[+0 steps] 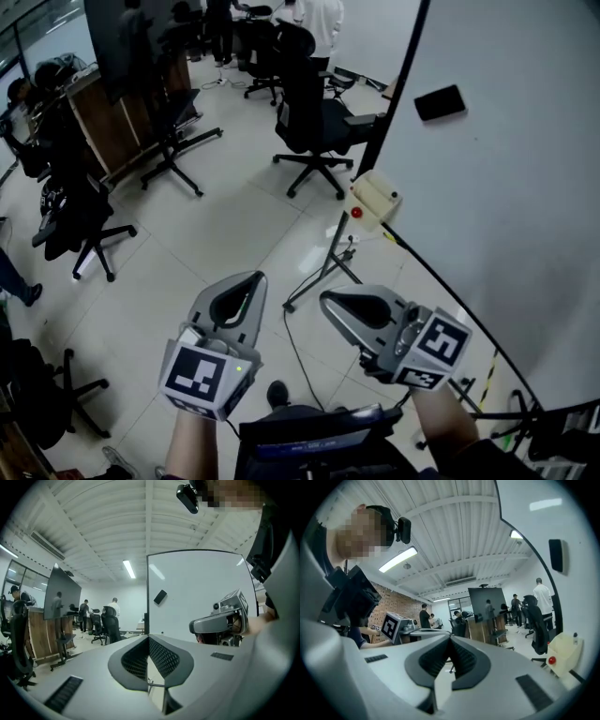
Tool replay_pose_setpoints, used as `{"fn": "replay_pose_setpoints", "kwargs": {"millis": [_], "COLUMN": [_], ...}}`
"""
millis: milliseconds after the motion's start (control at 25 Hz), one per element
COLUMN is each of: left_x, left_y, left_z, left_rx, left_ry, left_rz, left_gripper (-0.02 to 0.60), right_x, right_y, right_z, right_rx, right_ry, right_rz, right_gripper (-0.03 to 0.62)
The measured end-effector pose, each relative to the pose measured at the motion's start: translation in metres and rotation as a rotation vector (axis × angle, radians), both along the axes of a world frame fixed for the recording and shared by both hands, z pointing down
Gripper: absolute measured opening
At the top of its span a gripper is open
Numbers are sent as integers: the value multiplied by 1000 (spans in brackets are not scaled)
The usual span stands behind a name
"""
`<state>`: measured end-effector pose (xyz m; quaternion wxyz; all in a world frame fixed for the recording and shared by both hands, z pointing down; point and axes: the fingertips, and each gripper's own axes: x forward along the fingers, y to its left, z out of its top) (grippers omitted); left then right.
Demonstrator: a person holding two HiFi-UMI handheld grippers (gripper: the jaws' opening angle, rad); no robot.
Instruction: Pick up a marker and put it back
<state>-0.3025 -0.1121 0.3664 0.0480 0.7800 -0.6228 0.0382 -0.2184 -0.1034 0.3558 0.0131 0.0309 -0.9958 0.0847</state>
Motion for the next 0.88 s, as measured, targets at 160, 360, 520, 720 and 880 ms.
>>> {"fn": "replay_pose_setpoints", "kwargs": {"millis": [160, 360, 520, 720, 880], "left_x": [57, 138, 193, 228, 232], "left_y": [1, 5, 16, 34, 50], "left_z": [-9, -16, -16, -21, -27], "left_rx": [4, 7, 3, -18, -25], "left_ry": [-32, -40, -52, -79, -100], "left_rz": [17, 23, 15, -27, -61], "left_gripper": [0, 0, 0, 0, 0], "right_x": [51, 131, 185, 224, 229], "right_y": [3, 7, 10, 19, 26], "right_z": [-13, -20, -26, -23, -32], "right_rx": [19, 32, 33, -8, -5], "right_ry": [-36, -50, -94, -98, -118], "right_rz": [4, 3, 18, -7, 1], "right_gripper": [8, 8, 8, 8, 6]}}
